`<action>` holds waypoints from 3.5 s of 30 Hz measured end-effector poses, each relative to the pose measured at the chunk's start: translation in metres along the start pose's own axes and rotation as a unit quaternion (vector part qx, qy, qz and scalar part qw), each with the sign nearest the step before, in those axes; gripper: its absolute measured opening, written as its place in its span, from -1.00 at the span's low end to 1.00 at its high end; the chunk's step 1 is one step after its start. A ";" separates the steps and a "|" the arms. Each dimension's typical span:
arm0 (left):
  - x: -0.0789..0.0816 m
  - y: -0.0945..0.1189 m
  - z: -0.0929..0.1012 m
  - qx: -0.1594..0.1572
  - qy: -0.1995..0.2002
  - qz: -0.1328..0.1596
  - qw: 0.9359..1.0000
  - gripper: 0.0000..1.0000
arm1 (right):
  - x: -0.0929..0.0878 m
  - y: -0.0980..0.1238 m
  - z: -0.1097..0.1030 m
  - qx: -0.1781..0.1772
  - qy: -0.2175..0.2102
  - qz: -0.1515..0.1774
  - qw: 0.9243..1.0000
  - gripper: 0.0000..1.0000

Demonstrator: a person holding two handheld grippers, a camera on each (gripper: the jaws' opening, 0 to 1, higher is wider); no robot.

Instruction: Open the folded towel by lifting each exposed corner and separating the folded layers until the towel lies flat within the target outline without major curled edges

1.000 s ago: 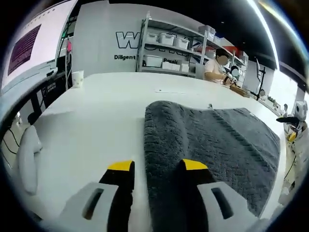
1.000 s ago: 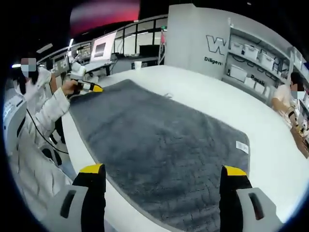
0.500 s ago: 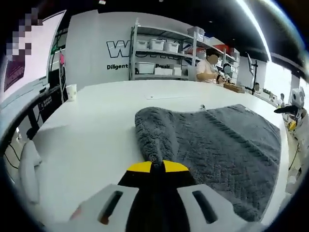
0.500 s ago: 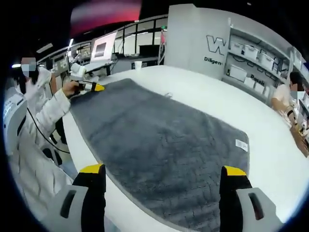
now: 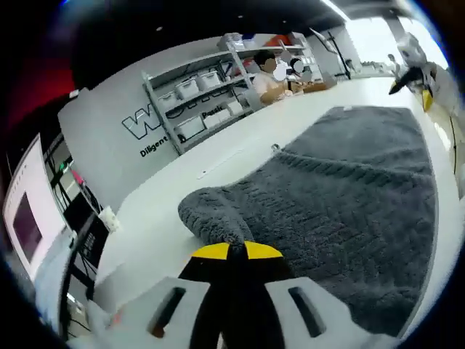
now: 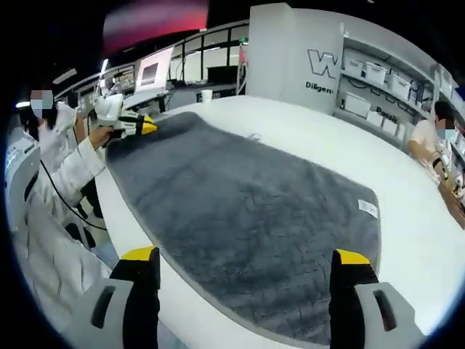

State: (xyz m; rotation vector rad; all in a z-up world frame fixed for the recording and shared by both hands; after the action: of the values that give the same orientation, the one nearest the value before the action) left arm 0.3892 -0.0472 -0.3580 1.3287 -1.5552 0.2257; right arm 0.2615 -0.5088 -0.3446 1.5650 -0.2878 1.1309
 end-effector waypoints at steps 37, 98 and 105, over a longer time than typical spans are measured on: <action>0.025 -0.010 0.083 -0.182 -0.128 0.021 0.975 -0.91 | -0.011 -0.004 -0.005 0.018 -0.015 -0.006 1.000 0.87; 0.003 -0.032 0.016 -0.393 0.236 -0.036 0.888 -0.74 | -0.029 0.006 -0.008 0.032 -0.039 0.001 0.999 0.85; -0.002 -0.032 0.021 -0.400 0.266 -0.045 0.876 -0.83 | -0.030 0.006 -0.008 0.033 -0.040 -0.002 0.999 0.85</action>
State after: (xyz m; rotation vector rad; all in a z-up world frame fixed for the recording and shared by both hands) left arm 0.4033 -0.0724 -0.3829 0.5937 -0.9334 -0.1117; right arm 0.2385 -0.5152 -0.3649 1.6706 -0.3041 1.0859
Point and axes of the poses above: the point that each gripper's makers call its tool centre point, and the gripper's own axes: y roughly backward along the fingers, z roughly to its right, x roughly out of its top, the point moved 7 cm from there along y, roughly backward along the fingers, and after that the axes turned 5 degrees about -x, right-handed, at the moved point
